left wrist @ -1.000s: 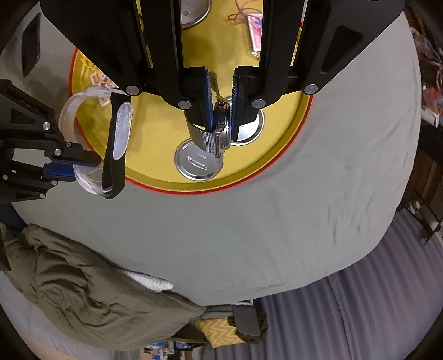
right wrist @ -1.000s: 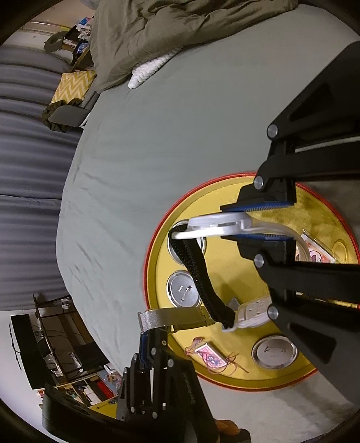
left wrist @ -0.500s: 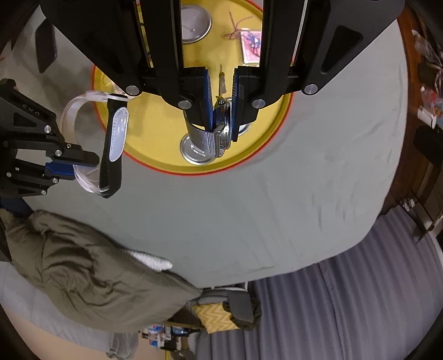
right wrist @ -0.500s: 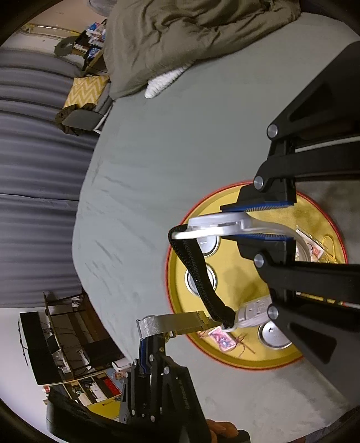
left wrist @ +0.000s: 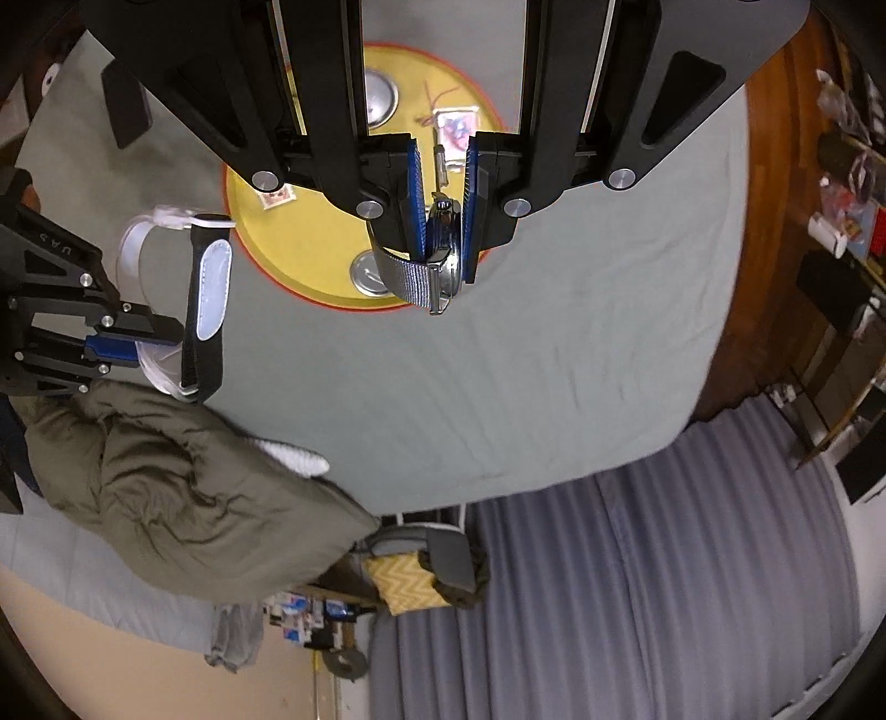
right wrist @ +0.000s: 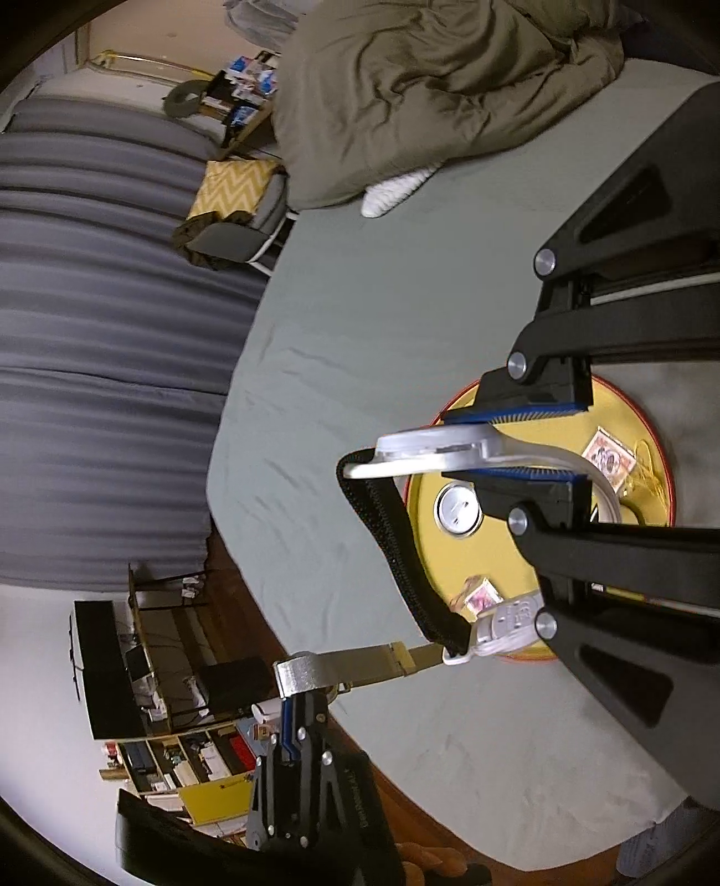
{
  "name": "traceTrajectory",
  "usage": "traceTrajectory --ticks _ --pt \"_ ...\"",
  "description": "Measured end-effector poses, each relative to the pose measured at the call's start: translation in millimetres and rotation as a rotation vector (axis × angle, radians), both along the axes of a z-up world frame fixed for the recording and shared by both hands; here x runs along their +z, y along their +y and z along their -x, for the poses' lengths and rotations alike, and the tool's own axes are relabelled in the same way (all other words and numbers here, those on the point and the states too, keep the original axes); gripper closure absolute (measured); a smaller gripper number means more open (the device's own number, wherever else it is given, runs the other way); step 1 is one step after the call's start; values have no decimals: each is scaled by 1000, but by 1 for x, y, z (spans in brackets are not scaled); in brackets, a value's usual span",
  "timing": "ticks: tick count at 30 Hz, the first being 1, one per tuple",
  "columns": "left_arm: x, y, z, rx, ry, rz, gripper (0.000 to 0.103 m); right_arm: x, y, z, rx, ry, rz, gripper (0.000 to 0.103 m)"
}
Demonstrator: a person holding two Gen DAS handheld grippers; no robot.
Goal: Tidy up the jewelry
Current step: 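Lift both watches with both tools and carry them off the tray, then lower both watches onto the bed beside the tray and open both tools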
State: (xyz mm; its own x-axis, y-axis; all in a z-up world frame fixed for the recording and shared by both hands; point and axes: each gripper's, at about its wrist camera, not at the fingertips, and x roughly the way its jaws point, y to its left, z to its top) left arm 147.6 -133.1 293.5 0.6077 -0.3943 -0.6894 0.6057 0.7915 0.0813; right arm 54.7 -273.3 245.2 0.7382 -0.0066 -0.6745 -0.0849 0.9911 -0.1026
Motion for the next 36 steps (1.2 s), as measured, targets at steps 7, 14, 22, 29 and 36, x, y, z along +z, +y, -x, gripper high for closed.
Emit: traceTrajectory --ticks 7,14,22,29,36 --pt "31 54 27 36 -17 26 92 28 38 11 42 -30 5 90" --pt "36 126 43 99 -13 16 92 41 103 11 119 -35 18 90" --pt "29 213 51 176 -5 14 92 41 182 1 211 -30 27 90" --pt "6 276 51 228 18 5 92 28 252 -12 294 -2 40 90" --pt "-34 320 42 259 63 5 92 1 301 -31 353 41 39 90"
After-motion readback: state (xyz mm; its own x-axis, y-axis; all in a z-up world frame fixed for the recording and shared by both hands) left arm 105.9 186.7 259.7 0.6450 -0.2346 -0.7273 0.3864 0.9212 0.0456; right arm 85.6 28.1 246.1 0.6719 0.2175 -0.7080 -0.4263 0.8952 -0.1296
